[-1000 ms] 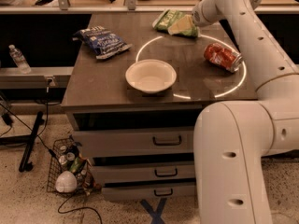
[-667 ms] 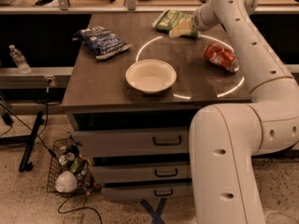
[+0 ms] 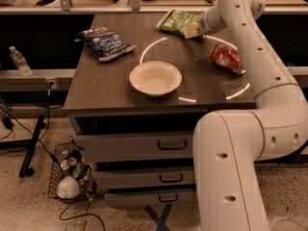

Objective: Move green jalapeno chip bag near blue chip bag

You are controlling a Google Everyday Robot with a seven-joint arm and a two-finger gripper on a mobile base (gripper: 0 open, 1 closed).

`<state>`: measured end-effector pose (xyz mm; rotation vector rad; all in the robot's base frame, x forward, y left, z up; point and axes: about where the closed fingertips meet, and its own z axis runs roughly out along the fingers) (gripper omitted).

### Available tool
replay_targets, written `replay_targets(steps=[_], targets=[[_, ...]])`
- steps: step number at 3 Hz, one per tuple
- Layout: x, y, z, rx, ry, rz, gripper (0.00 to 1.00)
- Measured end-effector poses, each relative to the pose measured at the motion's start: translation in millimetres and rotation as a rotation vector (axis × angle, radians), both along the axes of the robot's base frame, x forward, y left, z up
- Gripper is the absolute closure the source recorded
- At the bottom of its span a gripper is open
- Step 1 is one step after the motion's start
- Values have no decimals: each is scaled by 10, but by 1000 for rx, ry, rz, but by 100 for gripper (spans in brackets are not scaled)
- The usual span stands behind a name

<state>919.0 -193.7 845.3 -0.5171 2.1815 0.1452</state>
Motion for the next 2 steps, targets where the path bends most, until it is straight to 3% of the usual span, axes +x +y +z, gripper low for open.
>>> replay_targets(steps=[1,2], targets=[[17,201,239,21,-60,66,78],[-26,455,454,15,-115,167,99]])
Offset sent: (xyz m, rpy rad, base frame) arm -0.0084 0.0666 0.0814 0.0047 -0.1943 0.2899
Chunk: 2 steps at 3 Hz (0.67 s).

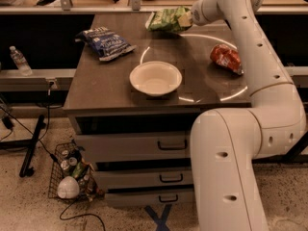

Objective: Move green jalapeno chip bag near blue chip bag

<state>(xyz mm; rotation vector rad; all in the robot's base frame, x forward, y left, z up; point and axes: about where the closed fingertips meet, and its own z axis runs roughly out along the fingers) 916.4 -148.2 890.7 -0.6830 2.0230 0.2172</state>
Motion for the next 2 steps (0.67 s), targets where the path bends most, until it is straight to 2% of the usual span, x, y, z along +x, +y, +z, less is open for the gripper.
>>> replay_targets(steps=[1,2], targets=[[-240,741,277,-8,-54,244,100],[-470,1197,306,-13,-51,400,100]])
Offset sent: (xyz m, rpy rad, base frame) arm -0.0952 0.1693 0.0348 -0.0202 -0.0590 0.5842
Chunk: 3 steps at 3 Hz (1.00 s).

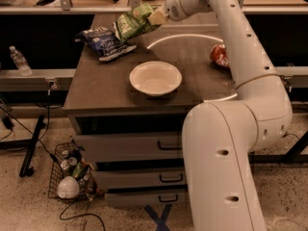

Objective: Move green jalapeno chip bag near blue chip bag

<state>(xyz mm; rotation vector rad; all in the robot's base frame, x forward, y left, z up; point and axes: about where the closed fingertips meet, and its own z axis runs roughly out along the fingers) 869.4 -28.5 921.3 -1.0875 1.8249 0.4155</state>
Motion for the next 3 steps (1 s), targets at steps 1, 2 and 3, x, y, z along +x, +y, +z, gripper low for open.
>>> replay_targets(steps=[1,2,3], targets=[[-206,328,-20,-17,10,116,84],[-310,453,-40,-35,12,165,53],[-332,478,-44,-43,9,174,30]])
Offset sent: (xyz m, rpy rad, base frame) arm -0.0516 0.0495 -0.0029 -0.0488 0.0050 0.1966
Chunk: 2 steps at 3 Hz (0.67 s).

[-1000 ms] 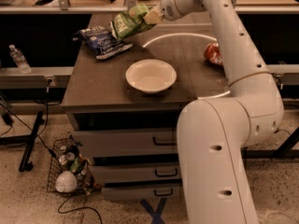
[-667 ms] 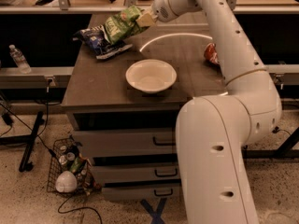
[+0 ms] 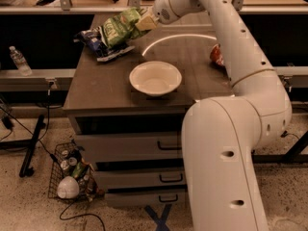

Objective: Move green jalapeno chip bag near blue chip bag

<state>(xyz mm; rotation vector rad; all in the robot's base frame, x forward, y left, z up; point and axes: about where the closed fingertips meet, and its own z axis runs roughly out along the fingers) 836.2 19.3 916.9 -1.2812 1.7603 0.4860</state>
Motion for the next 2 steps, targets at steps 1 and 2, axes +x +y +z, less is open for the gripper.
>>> replay_targets(steps=[1,2], targets=[[146,-263,73,6,-25,-83,1],[279,-585,182,21,-51,-178,0]])
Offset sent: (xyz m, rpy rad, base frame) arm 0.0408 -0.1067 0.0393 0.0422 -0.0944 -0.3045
